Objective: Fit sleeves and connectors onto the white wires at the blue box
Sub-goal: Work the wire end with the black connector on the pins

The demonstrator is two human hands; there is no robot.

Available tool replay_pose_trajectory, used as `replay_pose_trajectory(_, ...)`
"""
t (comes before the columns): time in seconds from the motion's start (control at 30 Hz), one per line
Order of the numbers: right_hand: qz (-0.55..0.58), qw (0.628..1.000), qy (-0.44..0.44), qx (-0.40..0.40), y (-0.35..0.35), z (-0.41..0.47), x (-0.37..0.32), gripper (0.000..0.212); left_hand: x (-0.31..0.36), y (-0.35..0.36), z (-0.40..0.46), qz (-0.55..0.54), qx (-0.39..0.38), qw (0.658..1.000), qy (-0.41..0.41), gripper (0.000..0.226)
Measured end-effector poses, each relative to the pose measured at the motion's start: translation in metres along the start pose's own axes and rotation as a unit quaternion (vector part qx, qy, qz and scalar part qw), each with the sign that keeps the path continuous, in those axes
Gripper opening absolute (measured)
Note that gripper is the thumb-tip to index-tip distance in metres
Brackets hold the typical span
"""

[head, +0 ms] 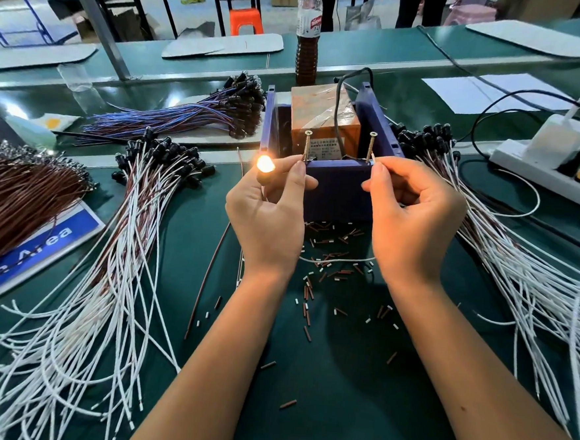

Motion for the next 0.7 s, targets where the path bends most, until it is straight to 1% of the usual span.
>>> replay_pose_trajectory(0.47,-0.002,1.0,-0.012,-0.005,0.0,0.002,0.0,0.013,0.002,-0.001,0.0,-0.019,-0.006,1.0,-0.019,0.009)
replay_pose_trajectory(0.57,0.006,1.0,-0.004,-0.002,0.0,0.003,0.001,0.011,0.004,-0.003,-0.001,-0.026,-0.013,1.0,-0.001,0.008)
replay_pose_trajectory(0.7,-0.009,1.0,0.001,-0.015,-0.01,0.006,0.003,0.01,0.014,-0.006,-0.002,-0.044,-0.058,0.997,0.033,0.006)
Point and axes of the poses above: each hand's wrist, its own z-axis towards the middle knuckle, its own y-axis out of the palm, x = y × z, the point moved 3 cm from there along z, towards the middle knuckle, and after that the axes turned 4 degrees about z, right-handed, at the moved point
